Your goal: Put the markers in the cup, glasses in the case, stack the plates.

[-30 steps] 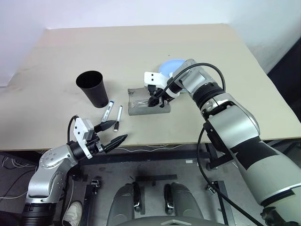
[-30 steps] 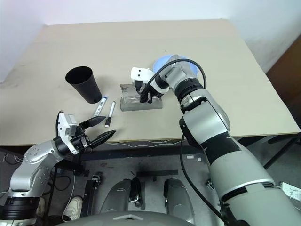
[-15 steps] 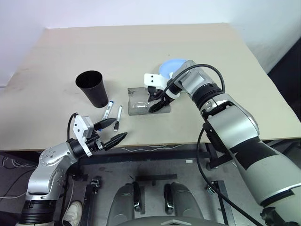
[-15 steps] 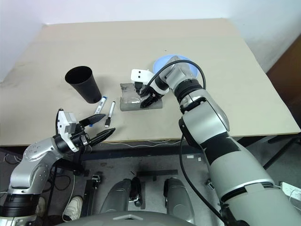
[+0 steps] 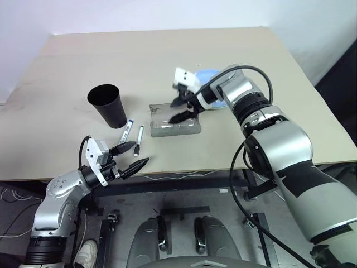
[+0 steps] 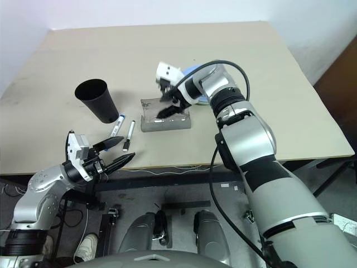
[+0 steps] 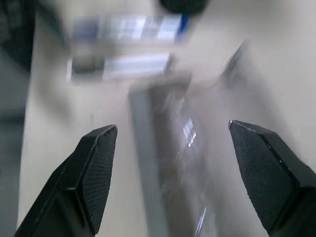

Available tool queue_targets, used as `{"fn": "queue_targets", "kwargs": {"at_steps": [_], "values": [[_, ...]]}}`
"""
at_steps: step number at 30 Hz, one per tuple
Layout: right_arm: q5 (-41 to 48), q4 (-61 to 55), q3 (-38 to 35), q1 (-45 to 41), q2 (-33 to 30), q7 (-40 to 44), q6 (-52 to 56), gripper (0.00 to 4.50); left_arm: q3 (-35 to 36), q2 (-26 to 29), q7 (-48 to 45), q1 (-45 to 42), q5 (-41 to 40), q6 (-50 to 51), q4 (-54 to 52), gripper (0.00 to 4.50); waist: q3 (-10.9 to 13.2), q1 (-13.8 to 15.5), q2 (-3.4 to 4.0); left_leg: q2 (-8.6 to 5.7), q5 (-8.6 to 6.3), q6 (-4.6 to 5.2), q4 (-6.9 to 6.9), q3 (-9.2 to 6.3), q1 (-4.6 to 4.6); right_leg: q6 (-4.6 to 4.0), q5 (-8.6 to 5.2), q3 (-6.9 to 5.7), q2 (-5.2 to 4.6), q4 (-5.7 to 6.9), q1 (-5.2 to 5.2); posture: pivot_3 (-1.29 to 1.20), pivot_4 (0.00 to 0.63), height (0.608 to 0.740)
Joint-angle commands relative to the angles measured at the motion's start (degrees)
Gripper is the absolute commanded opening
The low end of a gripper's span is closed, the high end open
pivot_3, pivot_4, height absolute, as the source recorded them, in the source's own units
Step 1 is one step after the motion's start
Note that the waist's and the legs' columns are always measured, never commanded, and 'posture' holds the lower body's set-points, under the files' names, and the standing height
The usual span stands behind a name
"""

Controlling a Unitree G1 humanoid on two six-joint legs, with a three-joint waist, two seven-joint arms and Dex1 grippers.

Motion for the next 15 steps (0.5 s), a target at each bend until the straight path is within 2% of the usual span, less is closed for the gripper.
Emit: {"fn": "queue_targets", "kwargs": {"at_steps": [1,3,6,15], "values": [[5.39,-2.08,-6.34,-3.64,-1.29,-6.99,2.72,3.82,1.98,0.57,-0.29,-0.66,-0.79,-1.04,-0.49,4.09,0.00,-0.04,0.00,0.00,0.00,0.00,0.00,0.00,0.00,0.00,0.00,0.00,0.00,0.00,0.00,0.00,0.150,0.710],[5.88,-1.65,-7.58,-3.61,-1.31,-11.10,3.70,3.82,2.02,0.60,-0.34,-0.64,-0.66,-0.90,-0.64,4.09,0.00,-0.03,0.00,0.00,0.00,0.00,0.00,0.00,0.00,-0.03,-0.01,0.00,0.00,-0.01,-0.01,0.00,0.150,0.710],[6.93,-1.15,-9.48,-3.26,-0.87,-16.81,4.55,3.21,1.97,0.59,-0.04,-0.67,-0.71,-0.46,-1.23,4.09,0.00,-0.07,0.00,-0.01,-0.01,0.00,-0.01,0.00,-0.02,-0.03,-0.02,0.01,-0.03,-0.02,-0.02,0.00,0.150,0.710],[3.92,0.43,-8.11,0.07,3.81,-33.45,3.30,0.08,1.91,0.91,1.48,-0.89,-0.66,0.99,-3.19,4.09,0.00,-0.11,0.00,-0.01,0.02,0.01,-0.01,0.02,-0.06,0.01,0.01,0.00,-0.01,0.00,-0.02,0.00,0.150,0.710]]}}
